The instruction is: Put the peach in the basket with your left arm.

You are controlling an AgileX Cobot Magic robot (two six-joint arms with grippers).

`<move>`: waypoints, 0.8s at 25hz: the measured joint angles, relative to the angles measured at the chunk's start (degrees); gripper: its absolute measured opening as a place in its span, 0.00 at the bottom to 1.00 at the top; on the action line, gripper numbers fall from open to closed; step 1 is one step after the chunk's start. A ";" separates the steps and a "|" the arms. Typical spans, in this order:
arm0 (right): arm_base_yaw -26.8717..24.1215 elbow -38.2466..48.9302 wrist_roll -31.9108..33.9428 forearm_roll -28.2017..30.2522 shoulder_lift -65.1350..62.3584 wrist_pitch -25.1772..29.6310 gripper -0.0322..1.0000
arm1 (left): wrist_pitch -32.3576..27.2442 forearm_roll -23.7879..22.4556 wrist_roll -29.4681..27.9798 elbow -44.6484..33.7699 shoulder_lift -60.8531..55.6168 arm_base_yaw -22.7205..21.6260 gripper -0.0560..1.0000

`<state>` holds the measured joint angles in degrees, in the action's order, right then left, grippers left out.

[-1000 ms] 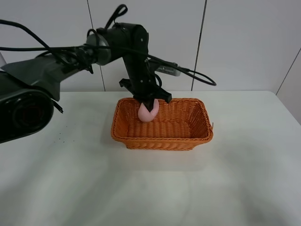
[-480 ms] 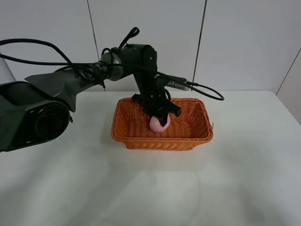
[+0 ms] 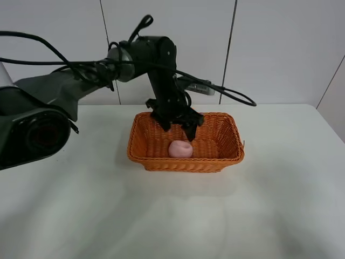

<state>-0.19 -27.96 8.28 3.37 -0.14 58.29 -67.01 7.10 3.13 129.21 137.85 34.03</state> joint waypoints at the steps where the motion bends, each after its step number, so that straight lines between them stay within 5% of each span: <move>1: 0.00 0.00 0.00 0.00 0.00 0.00 0.70 | 0.00 -1.46 -0.22 0.34 -1.18 -0.22 0.87; 9: 0.00 0.00 0.00 0.00 0.00 0.00 0.70 | -0.06 -4.66 -1.73 0.89 -5.52 -5.56 0.87; 20: 0.00 0.00 0.00 0.00 0.00 0.00 0.70 | -0.06 -4.95 -1.73 0.70 -5.35 -24.79 0.87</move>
<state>-0.19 -27.96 8.28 3.37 -0.14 58.29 -67.07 2.15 1.40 129.91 132.50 9.24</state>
